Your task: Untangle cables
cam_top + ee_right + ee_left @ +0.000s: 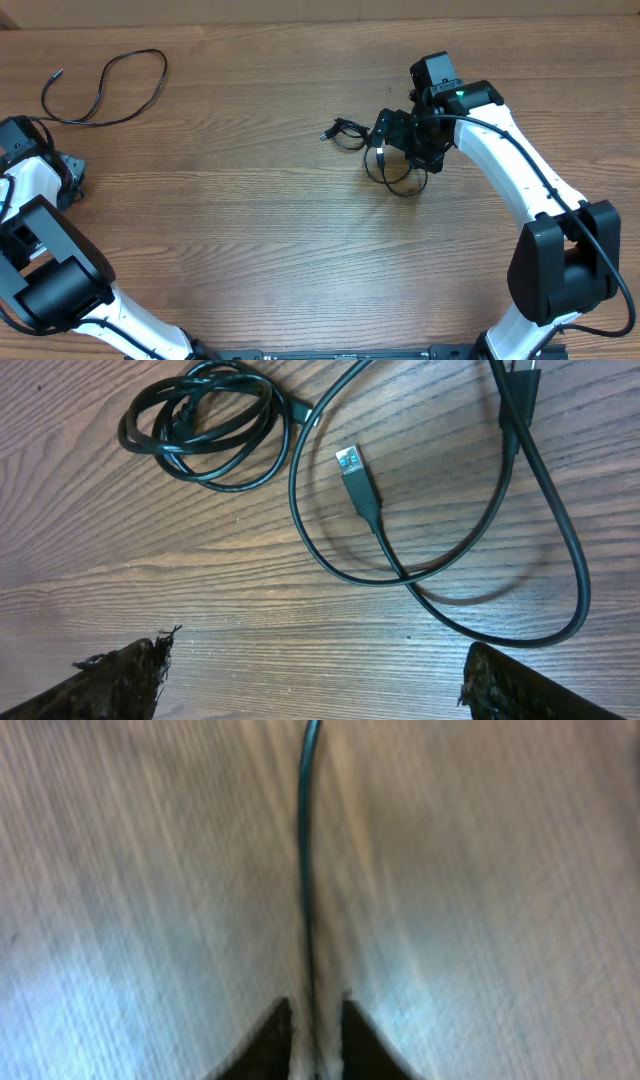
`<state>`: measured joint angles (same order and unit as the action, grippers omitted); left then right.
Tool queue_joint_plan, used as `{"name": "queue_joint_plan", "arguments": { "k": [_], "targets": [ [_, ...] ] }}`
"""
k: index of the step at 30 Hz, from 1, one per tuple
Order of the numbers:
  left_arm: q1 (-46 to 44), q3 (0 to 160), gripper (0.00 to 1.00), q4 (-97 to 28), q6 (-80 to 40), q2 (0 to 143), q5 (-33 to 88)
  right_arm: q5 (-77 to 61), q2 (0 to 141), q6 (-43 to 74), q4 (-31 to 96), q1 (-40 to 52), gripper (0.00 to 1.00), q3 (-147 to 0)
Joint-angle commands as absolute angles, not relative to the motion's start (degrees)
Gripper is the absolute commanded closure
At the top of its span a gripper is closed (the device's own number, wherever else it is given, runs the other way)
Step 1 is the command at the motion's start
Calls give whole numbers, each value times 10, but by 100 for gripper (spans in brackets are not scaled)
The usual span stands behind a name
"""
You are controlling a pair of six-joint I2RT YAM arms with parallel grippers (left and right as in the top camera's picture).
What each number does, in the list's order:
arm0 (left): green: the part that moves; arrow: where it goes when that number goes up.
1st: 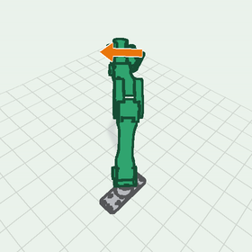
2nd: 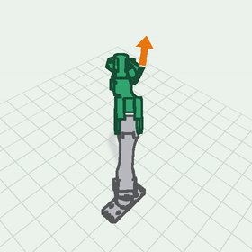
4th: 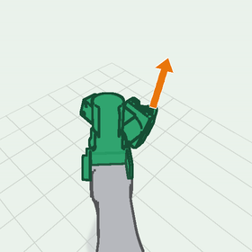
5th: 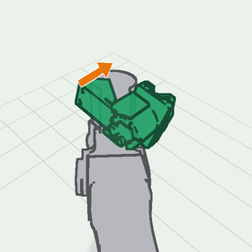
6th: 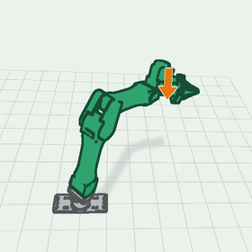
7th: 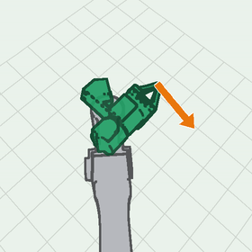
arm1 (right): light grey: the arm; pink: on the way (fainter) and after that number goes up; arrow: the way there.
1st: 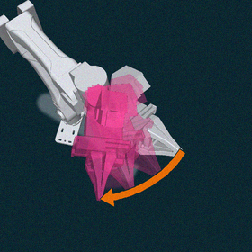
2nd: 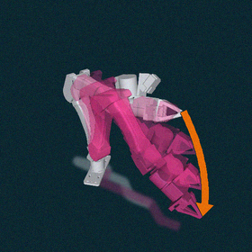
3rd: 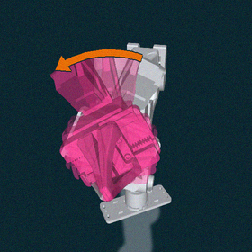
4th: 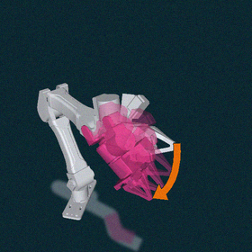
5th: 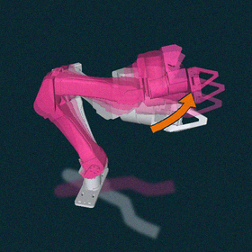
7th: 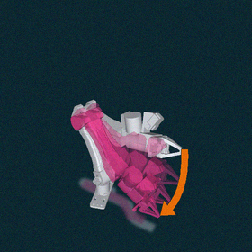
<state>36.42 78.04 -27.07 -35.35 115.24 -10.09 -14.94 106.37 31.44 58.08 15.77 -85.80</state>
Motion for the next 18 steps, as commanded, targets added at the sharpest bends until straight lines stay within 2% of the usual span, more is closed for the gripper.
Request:
{"name": "queue_joint_plan", "arguments": {
  "k": [1,10,18],
  "targets": [
    [367,794,96,-251,-308,1160,-115,-156,1064,310,580,158,5,-858],
    [335,985,96,-253,-179,1160,-107,-156,1064,310,580,158,5,-858],
    [277,1034,96,-149,-115,1167,-111,-156,1064,310,580,158,5,-858]
  ]
}}
